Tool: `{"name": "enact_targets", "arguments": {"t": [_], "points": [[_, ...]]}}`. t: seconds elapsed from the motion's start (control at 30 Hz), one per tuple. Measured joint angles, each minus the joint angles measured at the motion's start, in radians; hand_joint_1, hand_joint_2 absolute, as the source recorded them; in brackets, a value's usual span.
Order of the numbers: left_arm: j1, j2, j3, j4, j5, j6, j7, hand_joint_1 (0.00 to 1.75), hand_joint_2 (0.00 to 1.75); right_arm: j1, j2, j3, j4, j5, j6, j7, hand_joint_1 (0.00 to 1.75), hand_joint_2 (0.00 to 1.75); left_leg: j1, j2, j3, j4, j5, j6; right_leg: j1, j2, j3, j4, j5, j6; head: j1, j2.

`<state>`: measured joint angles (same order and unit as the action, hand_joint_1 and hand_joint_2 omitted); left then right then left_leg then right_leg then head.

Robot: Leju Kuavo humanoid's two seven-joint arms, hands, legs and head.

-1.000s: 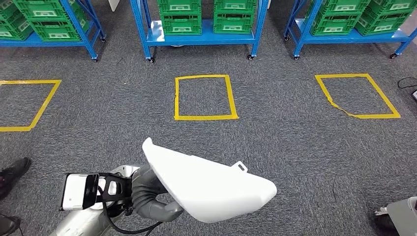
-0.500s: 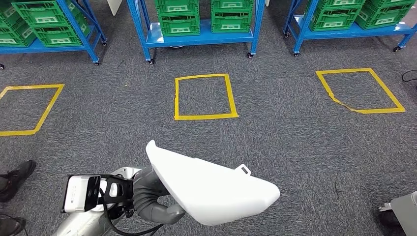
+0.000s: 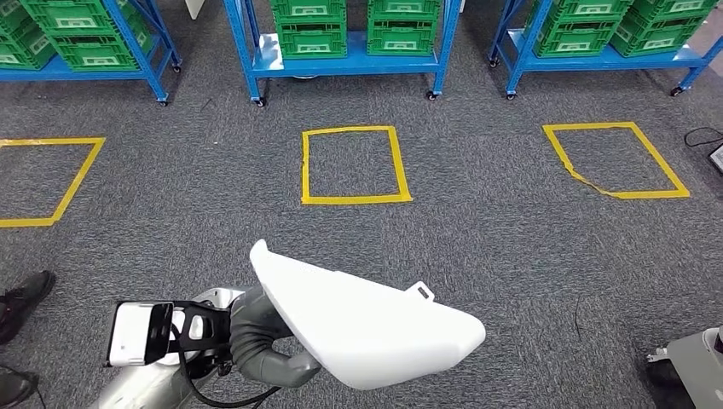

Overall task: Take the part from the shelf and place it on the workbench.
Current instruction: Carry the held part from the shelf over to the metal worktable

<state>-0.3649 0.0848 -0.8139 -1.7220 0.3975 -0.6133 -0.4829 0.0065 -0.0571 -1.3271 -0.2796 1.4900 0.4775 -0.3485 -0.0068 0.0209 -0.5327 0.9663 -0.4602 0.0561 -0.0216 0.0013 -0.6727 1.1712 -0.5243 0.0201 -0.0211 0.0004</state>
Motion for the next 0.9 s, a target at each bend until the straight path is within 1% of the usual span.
{"name": "enact_targets", "arguments": {"t": [0.03,0.07,0.1,0.13,0.17,0.2,0.23,0.27,0.3,0.33,0.37,0.4,0.43,0.47,0.5,0.53,0.57,0.6,0.63,0.67,0.7,0.73,0.77,0.8,0.87,0.9], "points": [[0.001,0.000,0.000,0.000,0.000,0.000,0.000,1.73,1.75,0.001,-0.001,0.000,-0.002,0.000,0.002,0.000,0.00,0.00,-0.002,0.005,-0.002,0.001,0.000,0.000,0.000,0.000,-0.031,0.066,-0.023,0.001,0.001,0.000],[0.002,0.000,0.000,0.000,0.000,0.000,0.001,1.73,1.75,0.003,-0.001,-0.001,-0.004,0.000,0.003,0.000,0.00,0.00,-0.003,0.011,-0.004,0.002,0.000,0.000,-0.001,0.000,-0.049,0.106,-0.033,0.005,0.001,0.000],[0.002,0.000,0.000,0.000,0.000,0.000,0.001,1.73,1.75,0.005,-0.001,-0.001,-0.005,0.000,0.004,-0.001,0.00,0.00,-0.003,0.017,-0.004,0.004,-0.001,0.000,-0.002,-0.001,-0.048,0.105,-0.028,0.013,0.001,0.000],[0.002,0.000,0.000,0.000,0.000,0.000,0.001,1.73,1.75,0.006,-0.001,-0.001,-0.006,0.000,0.004,-0.001,0.00,0.00,-0.003,0.023,-0.005,0.007,-0.003,-0.002,-0.004,-0.005,-0.024,0.061,-0.007,0.023,0.001,0.000],[0.002,0.000,0.000,0.000,0.000,0.000,0.001,1.73,1.75,0.007,-0.001,-0.001,-0.008,0.000,0.005,-0.001,0.00,0.00,-0.002,0.029,-0.005,0.012,-0.007,-0.005,-0.006,-0.017,0.015,-0.013,0.021,0.033,0.001,0.000],[0.002,0.000,0.000,0.000,0.000,0.000,0.001,1.73,1.75,0.006,0.000,-0.001,-0.010,0.000,0.005,-0.001,0.00,0.00,-0.005,0.035,-0.007,0.020,-0.012,-0.009,-0.006,-0.034,0.051,-0.081,0.042,0.037,0.002,0.000],[0.002,-0.001,0.000,0.000,0.000,0.000,0.001,1.73,1.75,0.005,0.000,-0.001,-0.012,0.000,0.004,-0.001,0.00,0.00,-0.008,0.040,-0.009,0.028,-0.018,-0.014,-0.005,-0.045,0.077,-0.133,0.057,0.034,0.002,0.000],[0.002,-0.001,0.000,0.000,0.000,0.000,0.001,1.73,1.75,0.003,0.001,-0.001,-0.014,0.000,0.004,-0.001,0.00,0.00,-0.011,0.045,-0.011,0.034,-0.022,-0.018,-0.004,-0.051,0.090,-0.158,0.063,0.027,0.002,0.000],[0.002,-0.001,0.000,0.000,0.000,0.000,0.001,1.73,1.75,0.003,0.003,-0.001,-0.015,0.000,0.004,-0.001,0.00,0.00,-0.013,0.051,-0.013,0.038,-0.024,-0.021,-0.002,-0.047,0.089,-0.161,0.062,0.018,0.002,0.000],[0.002,-0.001,0.000,0.000,0.000,0.000,0.001,1.73,1.75,0.003,0.004,-0.001,-0.016,0.000,0.004,-0.001,0.00,0.00,-0.012,0.057,-0.014,0.039,-0.025,-0.023,-0.003,-0.036,0.087,-0.161,0.065,0.011,0.001,0.000],[0.002,-0.001,0.001,0.000,0.000,0.000,0.001,1.73,1.75,0.004,0.005,-0.001,-0.016,0.000,0.004,-0.001,0.00,0.00,-0.010,0.057,-0.016,0.042,-0.029,-0.026,-0.005,-0.028,0.086,-0.162,0.066,0.007,0.001,0.000],[0.002,-0.001,0.001,-0.001,0.000,0.000,0.001,1.73,1.75,0.004,0.006,-0.001,-0.017,0.000,0.004,-0.001,0.00,0.00,-0.007,0.048,-0.021,0.054,-0.040,-0.031,-0.007,-0.019,0.086,-0.163,0.068,0.003,0.000,0.000],[0.002,0.000,0.001,-0.001,0.000,0.000,0.001,1.73,1.75,0.004,0.007,-0.001,-0.019,0.000,0.004,-0.001,0.00,0.00,-0.003,0.032,-0.034,0.085,-0.062,-0.038,-0.010,-0.010,0.086,-0.163,0.070,-0.002,-0.001,0.000],[0.002,0.000,0.002,-0.001,0.000,0.000,0.001,1.73,1.75,0.003,0.007,-0.002,-0.020,0.000,0.004,-0.001,0.00,0.00,0.002,0.012,-0.057,0.137,-0.093,-0.044,-0.011,-0.001,0.084,-0.164,0.072,-0.005,-0.003,0.000],[0.003,0.001,0.002,-0.001,0.000,0.000,0.001,1.73,1.75,0.003,0.007,-0.002,-0.021,0.000,0.004,-0.001,0.00,0.00,0.005,-0.003,-0.085,0.204,-0.127,-0.049,-0.011,0.009,0.082,-0.163,0.074,-0.008,-0.004,0.000],[0.004,0.001,0.002,-0.001,0.000,0.000,0.001,1.73,1.75,0.003,0.008,-0.002,-0.022,0.000,0.004,-0.001,0.00,0.00,0.007,-0.010,-0.117,0.272,-0.155,-0.052,-0.010,0.019,0.081,-0.163,0.075,-0.010,-0.004,0.000],[0.005,0.002,0.003,-0.001,0.000,0.000,0.001,1.73,1.75,0.004,0.008,-0.003,-0.022,0.000,0.004,-0.001,0.00,0.00,0.009,-0.012,-0.139,0.318,-0.168,-0.053,-0.010,0.029,0.080,-0.163,0.076,-0.011,-0.004,0.000],[0.006,0.003,0.003,-0.001,0.000,-0.001,0.001,1.73,1.75,0.005,0.008,-0.005,-0.024,0.000,0.006,-0.001,0.00,0.00,0.009,-0.014,-0.145,0.330,-0.161,-0.052,-0.009,0.039,0.080,-0.163,0.076,-0.011,-0.004,0.000],[0.007,0.004,0.004,-0.001,0.000,-0.002,0.001,1.73,1.75,0.007,0.008,-0.007,-0.026,0.001,0.007,-0.001,0.00,0.00,0.009,-0.018,-0.132,0.300,-0.135,-0.049,-0.008,0.050,0.081,-0.163,0.076,-0.011,-0.004,0.000],[0.007,0.004,0.006,-0.001,0.000,-0.003,0.000,1.73,1.75,0.007,0.009,-0.008,-0.028,0.001,0.009,-0.001,0.00,0.00,0.009,-0.028,-0.102,0.239,-0.097,-0.043,-0.008,0.061,0.083,-0.163,0.077,-0.010,-0.004,0.000],[0.007,0.004,0.008,-0.001,0.000,-0.004,0.000,1.73,1.75,0.007,0.011,-0.009,-0.032,0.001,0.010,-0.001,0.00,0.00,0.009,-0.051,-0.068,0.168,-0.064,-0.036,-0.008,0.071,0.084,-0.163,0.078,-0.009,-0.004,0.000],[0.007,0.004,0.011,-0.001,0.000,-0.004,-0.001,1.73,1.75,0.005,0.013,-0.010,-0.036,0.001,0.010,-0.001,0.00,0.00,0.009,-0.072,-0.040,0.107,-0.040,-0.029,-0.006,0.081,0.083,-0.163,0.079,-0.007,-0.003,0.000],[0.006,0.004,0.013,-0.001,0.000,-0.005,-0.001,1.73,1.75,0.003,0.015,-0.012,-0.039,0.001,0.010,-0.001,0.00,0.00,0.008,-0.088,-0.022,0.070,-0.030,-0.024,-0.007,0.090,0.079,-0.163,0.082,-0.003,-0.004,0.000],[0.006,0.004,0.014,-0.001,0.000,-0.005,-0.001,1.73,1.75,0.002,0.017,-0.014,-0.043,0.001,0.010,-0.001,0.00,0.00,0.006,-0.096,-0.015,0.054,-0.030,-0.020,-0.009,0.099,0.074,-0.164,0.086,0.003,-0.005,0.000],[0.005,0.003,0.015,-0.001,0.000,-0.005,-0.001,1.73,1.75,0.003,0.021,-0.018,-0.049,0.002,0.010,-0.001,0.00,0.00,0.004,-0.079,-0.012,0.040,-0.026,-0.016,-0.012,0.112,0.064,-0.166,0.094,0.016,-0.008,0.000],[0.004,0.001,0.015,-0.001,0.000,-0.006,-0.001,1.73,1.75,0.004,0.023,-0.019,-0.051,0.002,0.010,-0.001,0.00,0.00,0.005,-0.069,-0.009,0.032,-0.020,-0.015,-0.011,0.104,0.058,-0.163,0.094,0.020,-0.008,0.000]]}}
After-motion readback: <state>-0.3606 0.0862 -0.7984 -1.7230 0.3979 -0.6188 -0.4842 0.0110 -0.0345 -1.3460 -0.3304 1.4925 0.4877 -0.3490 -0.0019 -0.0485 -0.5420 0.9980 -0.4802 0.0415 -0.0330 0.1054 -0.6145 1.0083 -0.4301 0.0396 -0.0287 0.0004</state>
